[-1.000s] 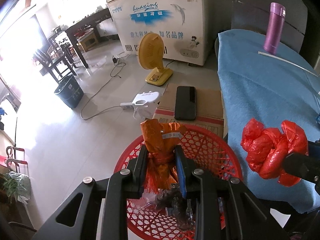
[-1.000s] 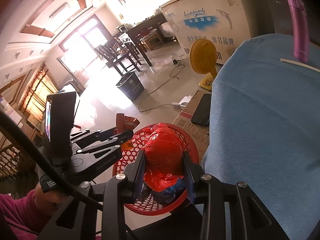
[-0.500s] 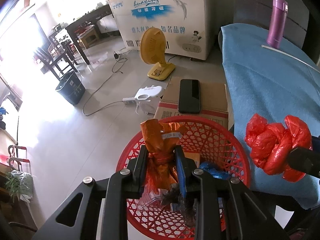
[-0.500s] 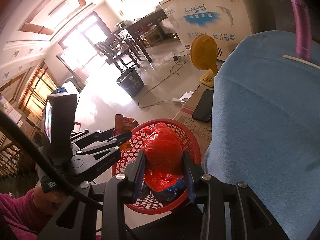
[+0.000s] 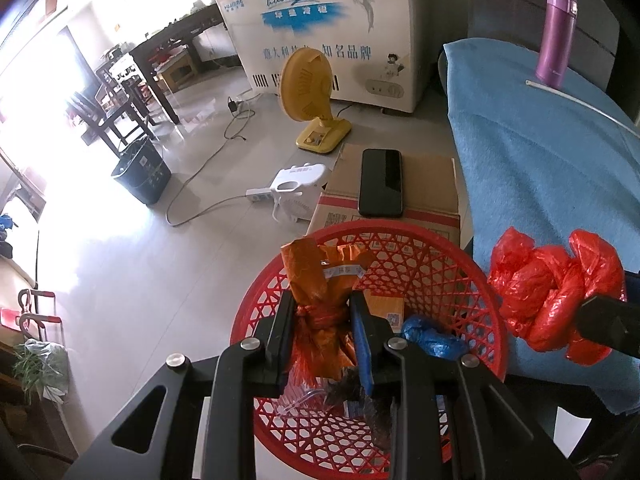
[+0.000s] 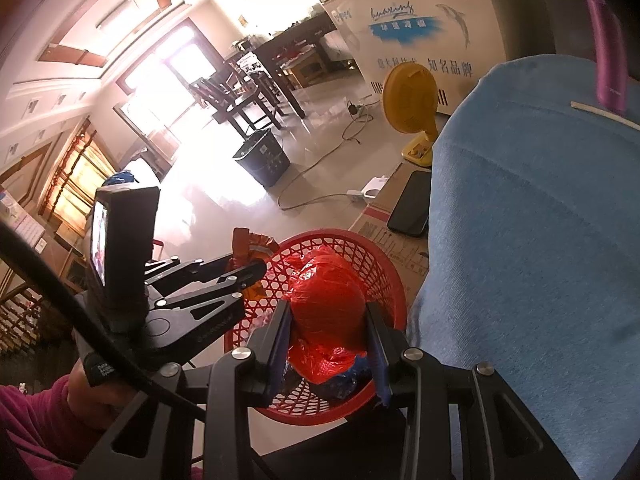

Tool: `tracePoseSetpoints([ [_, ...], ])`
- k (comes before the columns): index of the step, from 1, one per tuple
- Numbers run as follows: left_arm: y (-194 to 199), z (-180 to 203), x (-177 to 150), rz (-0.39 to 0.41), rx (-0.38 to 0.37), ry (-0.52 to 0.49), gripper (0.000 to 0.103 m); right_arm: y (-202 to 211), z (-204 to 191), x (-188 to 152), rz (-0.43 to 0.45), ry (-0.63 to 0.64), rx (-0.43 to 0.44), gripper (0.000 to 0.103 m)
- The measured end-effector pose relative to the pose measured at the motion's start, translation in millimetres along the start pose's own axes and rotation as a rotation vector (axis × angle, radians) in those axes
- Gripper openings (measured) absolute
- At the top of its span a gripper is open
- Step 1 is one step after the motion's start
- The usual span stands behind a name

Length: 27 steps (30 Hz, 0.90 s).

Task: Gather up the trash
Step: 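Lower both bags into the red basket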

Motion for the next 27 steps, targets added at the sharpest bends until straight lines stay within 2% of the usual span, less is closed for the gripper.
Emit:
tracePoseSetpoints([
  [27,-13,2,-16,-0.046,0.002,-0.02,0.029,-13,-4,0,-0.043,-0.003,-0.009,0.038],
])
Point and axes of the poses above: each gripper's, at about its wrist camera, not at the fingertips, and y roughly against the way its jaws point, z to its right, x to its top, the point moved 6 cm from there along -y, roughly the way its jaws point, and after that the axes turned 7 degrees about -y, right-handed, at the moved point
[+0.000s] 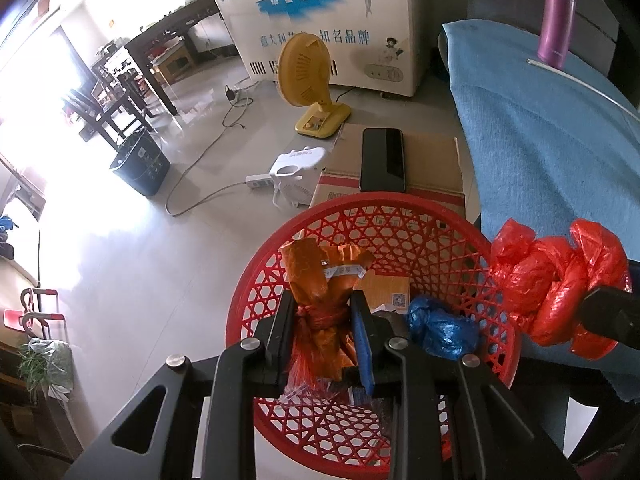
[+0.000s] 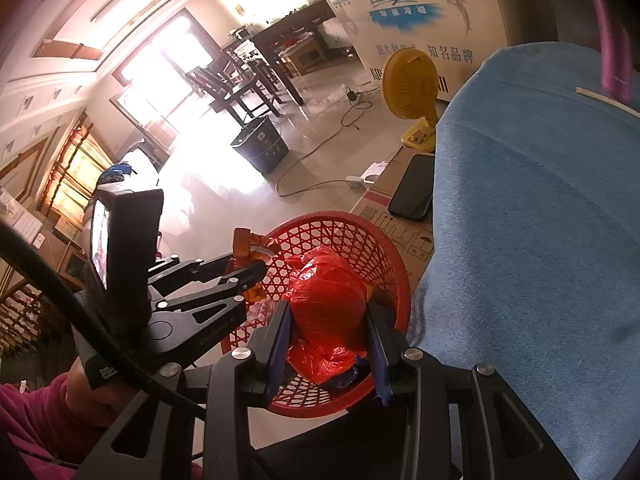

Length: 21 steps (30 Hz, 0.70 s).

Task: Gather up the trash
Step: 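Lower both bags into the red basket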

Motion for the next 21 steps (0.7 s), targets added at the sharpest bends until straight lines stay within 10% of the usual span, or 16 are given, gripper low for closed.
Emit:
tracePoseSetpoints([
  [21,-6.0,-5.8,-8.3,-0.025,0.012,0.011,0.029,-4.1,-2.8,1.7,-0.002,0.033,-0.022,0.04],
])
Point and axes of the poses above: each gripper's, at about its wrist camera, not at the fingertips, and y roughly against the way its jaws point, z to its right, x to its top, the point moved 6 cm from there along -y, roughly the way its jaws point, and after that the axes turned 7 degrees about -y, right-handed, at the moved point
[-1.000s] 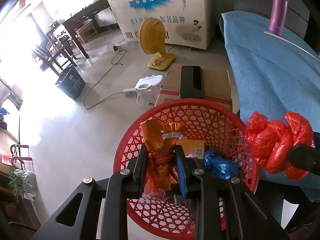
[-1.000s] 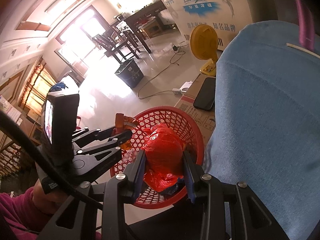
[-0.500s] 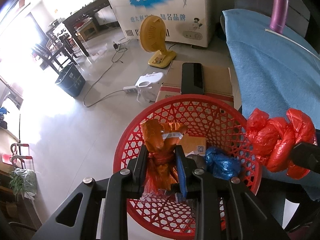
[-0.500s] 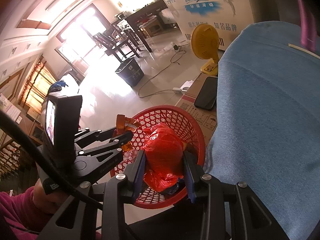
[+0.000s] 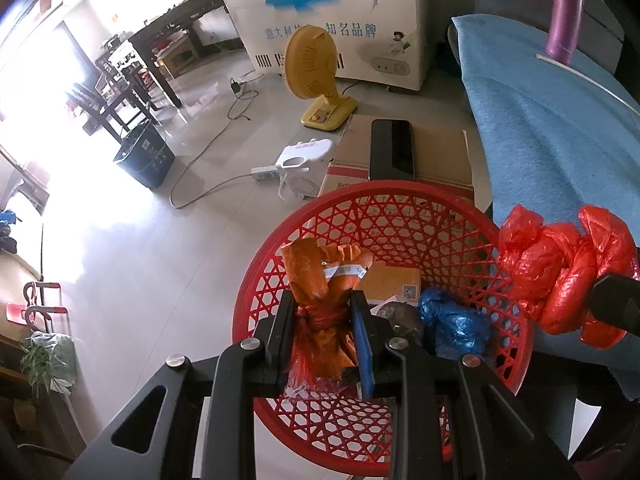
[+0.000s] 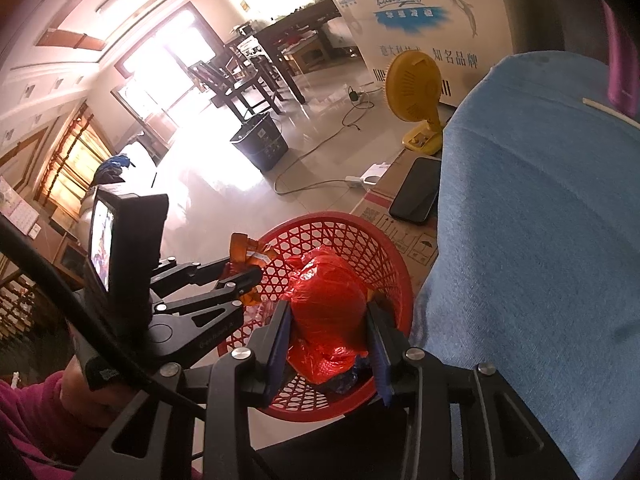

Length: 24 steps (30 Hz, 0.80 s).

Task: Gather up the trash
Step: 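Lower both bags into the red basket, then open both tools to release the orange and red bags into the basket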

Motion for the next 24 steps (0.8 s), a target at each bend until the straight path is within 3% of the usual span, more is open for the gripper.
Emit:
tracePoseSetpoints([
  [7,0,-2,0,-0.005,0.006,0.0,0.03,1,2,2,0.013,-0.014,0.005,0.041],
  [12,2,-2,1,-0.002,0.013,0.002,0.044,2,2,2,0.02,-0.018,0.002,0.041],
  [24,9,4,5,0.007,0.016,-0.02,0.053,7,10,1,0.028,-0.049,-0.01,0.041],
])
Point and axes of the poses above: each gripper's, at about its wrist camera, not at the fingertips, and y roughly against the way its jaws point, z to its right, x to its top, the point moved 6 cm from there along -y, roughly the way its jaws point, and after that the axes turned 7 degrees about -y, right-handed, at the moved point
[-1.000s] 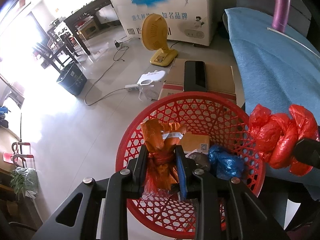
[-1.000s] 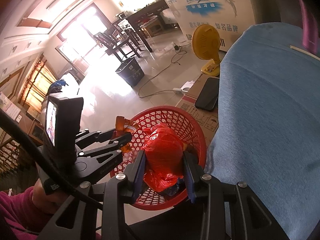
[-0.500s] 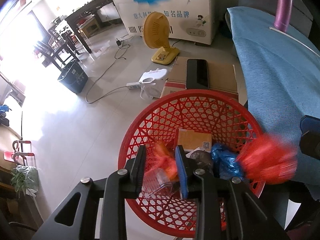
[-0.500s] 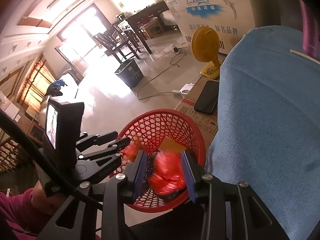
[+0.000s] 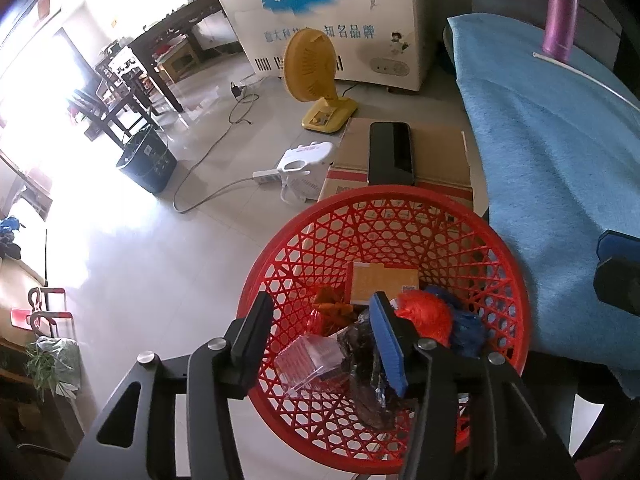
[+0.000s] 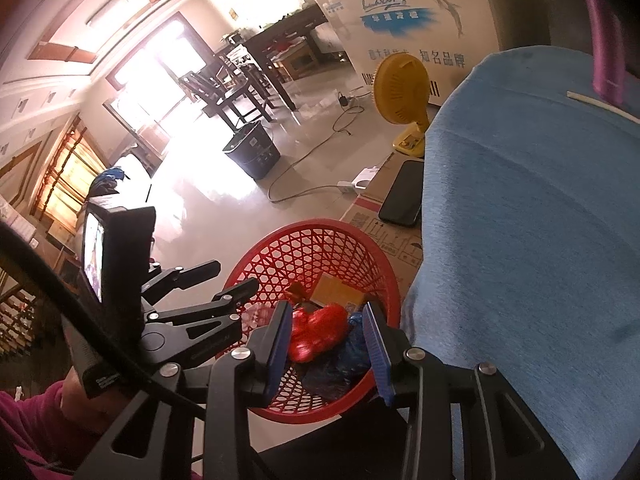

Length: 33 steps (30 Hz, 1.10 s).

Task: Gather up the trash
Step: 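Open both tools to release the orange and red bags into the basket, then move both tools back over the table toward the carton and tissue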

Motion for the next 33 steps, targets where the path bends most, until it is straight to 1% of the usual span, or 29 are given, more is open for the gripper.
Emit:
tracePoseSetpoints([
  [11,15,16,6,0.021,0.01,-0.046,0.056,16,11,-2,0.033,-0.041,-0.008,0.041],
  [18,25,29,9,0.033,0.02,-0.083,0.058,29,20,-5,0.059,-0.078,0.002,0.041],
  [22,31,40,11,0.043,0.026,-0.109,0.058,40,27,-6,0.085,-0.098,0.008,0.045],
  [29,42,58,16,0.062,0.027,-0.155,0.059,59,42,-7,0.129,-0.145,0.015,0.047],
  [33,50,73,22,0.079,0.022,-0.185,0.059,74,57,-9,0.164,-0.189,0.016,0.048],
])
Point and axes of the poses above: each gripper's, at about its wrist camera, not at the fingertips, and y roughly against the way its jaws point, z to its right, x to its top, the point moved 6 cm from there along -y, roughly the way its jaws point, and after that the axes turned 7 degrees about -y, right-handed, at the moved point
